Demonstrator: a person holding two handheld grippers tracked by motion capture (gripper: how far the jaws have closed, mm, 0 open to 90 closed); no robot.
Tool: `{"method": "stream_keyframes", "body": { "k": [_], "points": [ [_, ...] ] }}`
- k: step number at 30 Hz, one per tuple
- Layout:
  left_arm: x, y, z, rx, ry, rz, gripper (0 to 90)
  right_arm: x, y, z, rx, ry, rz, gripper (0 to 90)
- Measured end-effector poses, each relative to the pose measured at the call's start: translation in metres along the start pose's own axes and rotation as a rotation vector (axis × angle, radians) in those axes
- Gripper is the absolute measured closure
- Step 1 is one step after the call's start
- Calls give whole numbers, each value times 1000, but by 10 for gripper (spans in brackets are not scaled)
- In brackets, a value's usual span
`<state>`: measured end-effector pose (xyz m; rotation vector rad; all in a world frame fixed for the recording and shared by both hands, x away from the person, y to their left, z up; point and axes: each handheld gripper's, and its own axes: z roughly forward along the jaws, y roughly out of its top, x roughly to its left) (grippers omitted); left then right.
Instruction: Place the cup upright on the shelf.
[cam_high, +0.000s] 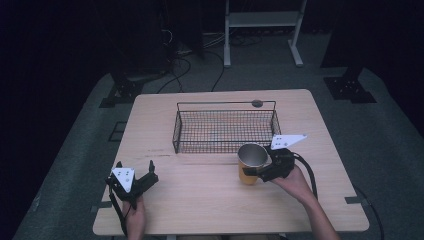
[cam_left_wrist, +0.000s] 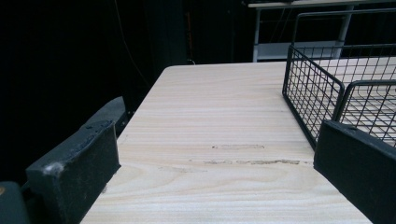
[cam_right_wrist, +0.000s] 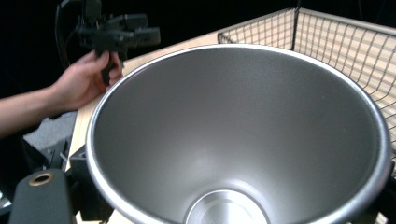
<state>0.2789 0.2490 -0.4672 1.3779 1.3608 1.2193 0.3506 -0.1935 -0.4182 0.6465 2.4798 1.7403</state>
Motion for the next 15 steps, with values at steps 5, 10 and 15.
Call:
{"method": "stream_keyframes", "body": {
  "k": [5, 10, 15],
  "points": [
    [0, 0, 0, -1, 1, 0, 0, -6, 3, -5, -6, 8, 29, 130],
    [0, 0, 0, -1, 1, 1, 0, -7, 11, -7, -18, 4, 17, 130],
    [0, 0, 0, 0, 0, 1, 0, -6, 21, -8, -13, 21, 13, 130]
  ]
}}
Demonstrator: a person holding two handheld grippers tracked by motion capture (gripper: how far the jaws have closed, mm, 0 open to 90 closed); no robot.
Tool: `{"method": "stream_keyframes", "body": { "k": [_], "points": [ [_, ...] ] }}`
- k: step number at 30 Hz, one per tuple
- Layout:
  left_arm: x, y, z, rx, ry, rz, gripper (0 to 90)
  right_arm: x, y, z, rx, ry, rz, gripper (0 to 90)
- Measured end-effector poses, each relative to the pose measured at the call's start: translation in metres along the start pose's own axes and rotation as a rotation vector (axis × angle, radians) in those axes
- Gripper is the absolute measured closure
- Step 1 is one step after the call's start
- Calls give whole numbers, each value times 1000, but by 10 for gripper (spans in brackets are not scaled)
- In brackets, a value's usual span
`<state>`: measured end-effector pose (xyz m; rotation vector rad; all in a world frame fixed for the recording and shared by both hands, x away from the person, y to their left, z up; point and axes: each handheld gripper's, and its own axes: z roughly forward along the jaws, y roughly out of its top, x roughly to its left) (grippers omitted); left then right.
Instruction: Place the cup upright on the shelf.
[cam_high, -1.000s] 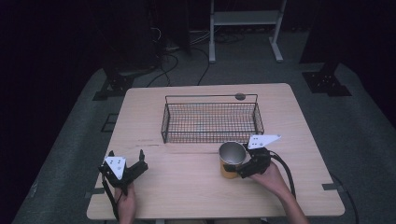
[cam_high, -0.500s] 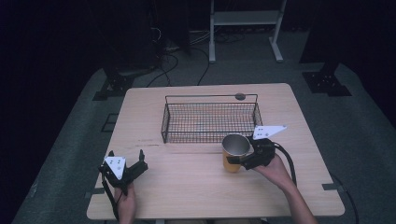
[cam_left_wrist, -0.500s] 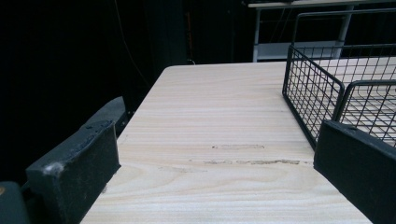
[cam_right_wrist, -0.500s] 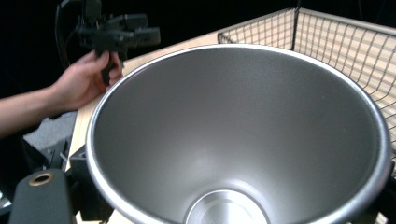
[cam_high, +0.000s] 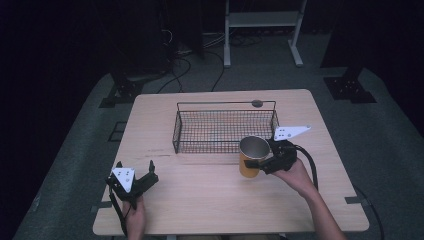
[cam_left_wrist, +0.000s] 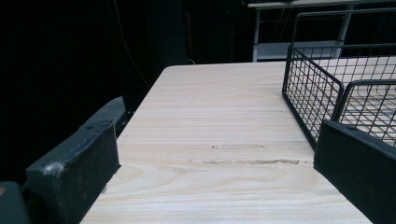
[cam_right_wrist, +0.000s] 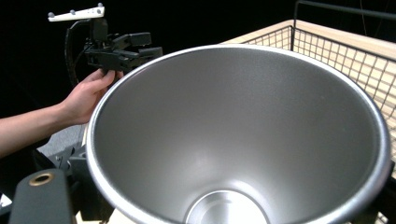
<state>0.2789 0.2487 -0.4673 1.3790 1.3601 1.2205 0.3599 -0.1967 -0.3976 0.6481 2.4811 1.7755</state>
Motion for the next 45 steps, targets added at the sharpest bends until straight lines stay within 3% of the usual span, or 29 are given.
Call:
{"method": "stream_keyframes", "body": {
  "k": [10, 26, 45],
  "points": [
    [0, 0, 0, 0, -1, -2, 0, 0, 25, 0, 33, -11, -46, 130],
    [0, 0, 0, -1, -2, -6, 0, -14, 59, 7, 51, -18, -71, 130],
    [1, 0, 0, 1, -1, -9, 0, -42, 81, 14, 62, -48, -50, 130]
  ]
}}
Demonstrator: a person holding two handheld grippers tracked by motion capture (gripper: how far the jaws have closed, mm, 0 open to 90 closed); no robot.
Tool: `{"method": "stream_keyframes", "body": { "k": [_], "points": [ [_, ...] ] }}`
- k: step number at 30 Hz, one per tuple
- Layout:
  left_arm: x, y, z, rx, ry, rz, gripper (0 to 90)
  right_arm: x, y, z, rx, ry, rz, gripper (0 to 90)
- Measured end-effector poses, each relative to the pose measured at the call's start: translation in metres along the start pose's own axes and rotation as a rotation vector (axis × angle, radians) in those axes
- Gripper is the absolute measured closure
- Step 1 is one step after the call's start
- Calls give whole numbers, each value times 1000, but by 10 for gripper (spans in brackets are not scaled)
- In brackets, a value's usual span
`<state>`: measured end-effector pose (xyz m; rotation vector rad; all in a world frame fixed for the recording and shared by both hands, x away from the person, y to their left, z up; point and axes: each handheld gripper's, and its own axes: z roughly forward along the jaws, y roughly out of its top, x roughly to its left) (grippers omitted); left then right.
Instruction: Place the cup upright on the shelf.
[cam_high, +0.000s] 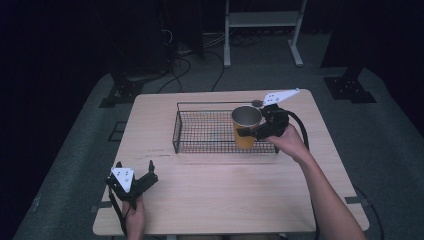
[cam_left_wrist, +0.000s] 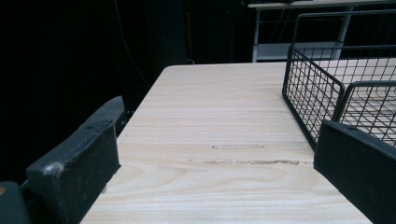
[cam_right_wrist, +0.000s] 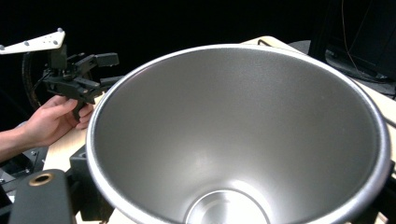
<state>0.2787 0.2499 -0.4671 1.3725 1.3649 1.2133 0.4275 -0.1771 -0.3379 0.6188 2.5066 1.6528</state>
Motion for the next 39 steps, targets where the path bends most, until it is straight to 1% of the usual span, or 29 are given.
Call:
{"method": "stream_keyframes", "body": {
  "k": [1, 2, 6, 8, 10, 15, 16, 17, 21, 22, 23, 24, 31, 32, 39],
  "points": [
    [0, 0, 0, 0, 0, 0, 0, -1, 2, 0, 2, -2, 0, 130],
    [0, 0, 0, 0, -1, 1, 0, -2, 3, 1, -9, -2, -5, 130],
    [0, 0, 0, -1, 0, -2, 0, -6, 7, 2, -8, 3, 0, 130],
    [0, 0, 0, -1, 0, -3, 0, -10, 10, 4, -4, -2, 0, 130],
    [0, 0, 0, -2, -1, -3, 0, -16, 14, 6, -12, -2, 7, 130],
    [0, 0, 0, -2, -1, -4, 0, -22, 18, 9, 1, -9, 7, 130],
    [0, 0, 0, -1, -1, -4, 0, -24, 19, 10, -8, -8, 10, 130],
    [0, 0, 0, -1, -2, -4, 0, -28, 21, 11, -4, -7, 15, 130],
    [0, 0, 0, -2, -3, -5, 0, -33, 25, 13, -9, -13, 16, 130],
    [0, 0, 0, -1, -3, -4, 0, -38, 27, 14, -13, -12, 17, 130],
    [0, 0, 0, -1, -3, -4, 0, -38, 27, 14, -13, -12, 17, 130],
    [1, 0, 0, -2, -3, -6, 0, -41, 28, 16, -13, -15, 15, 130],
    [1, 0, 0, -3, -4, -6, 0, -51, 23, 23, -13, -16, 22, 130],
    [1, 0, 0, -3, -4, -4, 0, -54, 21, 26, -6, -15, 26, 129],
    [0, 0, 0, -3, -3, -4, 0, -63, 15, 33, 15, -23, 38, 130]
  ]
}}
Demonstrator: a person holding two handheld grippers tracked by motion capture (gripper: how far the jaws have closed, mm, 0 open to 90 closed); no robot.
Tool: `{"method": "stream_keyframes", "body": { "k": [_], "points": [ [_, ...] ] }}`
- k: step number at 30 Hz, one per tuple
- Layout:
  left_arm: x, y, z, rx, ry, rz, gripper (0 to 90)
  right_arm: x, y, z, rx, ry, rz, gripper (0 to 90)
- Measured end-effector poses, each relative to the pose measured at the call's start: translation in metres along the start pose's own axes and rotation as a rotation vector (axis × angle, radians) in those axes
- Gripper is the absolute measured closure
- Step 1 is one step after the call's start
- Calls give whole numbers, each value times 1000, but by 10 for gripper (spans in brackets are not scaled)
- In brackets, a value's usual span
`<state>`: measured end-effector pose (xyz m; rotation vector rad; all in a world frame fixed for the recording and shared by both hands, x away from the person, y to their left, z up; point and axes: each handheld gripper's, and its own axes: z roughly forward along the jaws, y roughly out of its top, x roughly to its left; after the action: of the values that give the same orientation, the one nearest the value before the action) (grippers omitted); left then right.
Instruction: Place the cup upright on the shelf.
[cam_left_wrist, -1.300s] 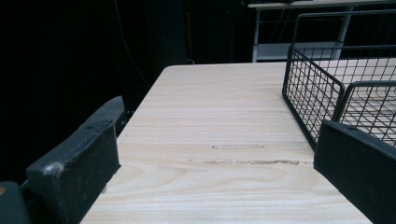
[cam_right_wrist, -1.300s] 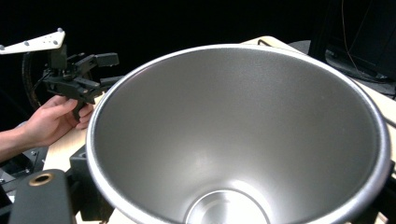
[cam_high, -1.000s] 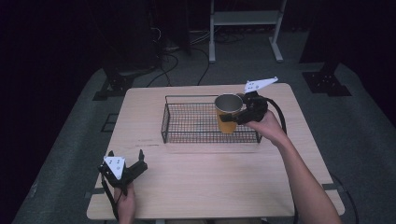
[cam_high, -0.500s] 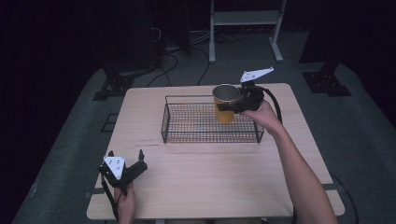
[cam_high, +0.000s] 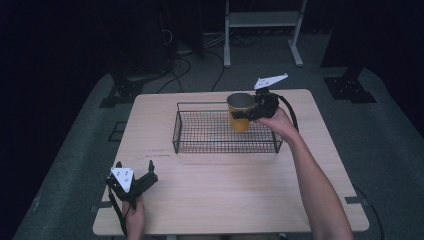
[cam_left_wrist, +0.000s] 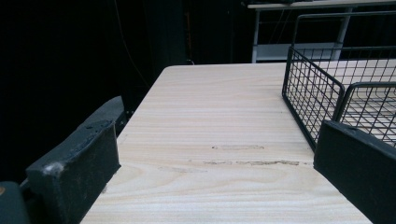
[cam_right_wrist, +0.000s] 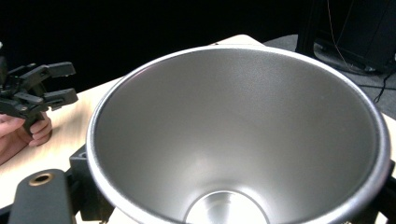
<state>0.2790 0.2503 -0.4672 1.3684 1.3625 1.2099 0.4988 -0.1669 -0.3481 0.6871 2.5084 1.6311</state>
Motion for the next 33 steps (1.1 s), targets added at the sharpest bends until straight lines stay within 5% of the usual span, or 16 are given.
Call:
{"method": "stream_keyframes", "body": {
  "k": [33],
  "points": [
    [0, 0, 0, 1, -3, 1, 0, -25, -37, 32, 65, -6, 61, 127]
  ]
}}
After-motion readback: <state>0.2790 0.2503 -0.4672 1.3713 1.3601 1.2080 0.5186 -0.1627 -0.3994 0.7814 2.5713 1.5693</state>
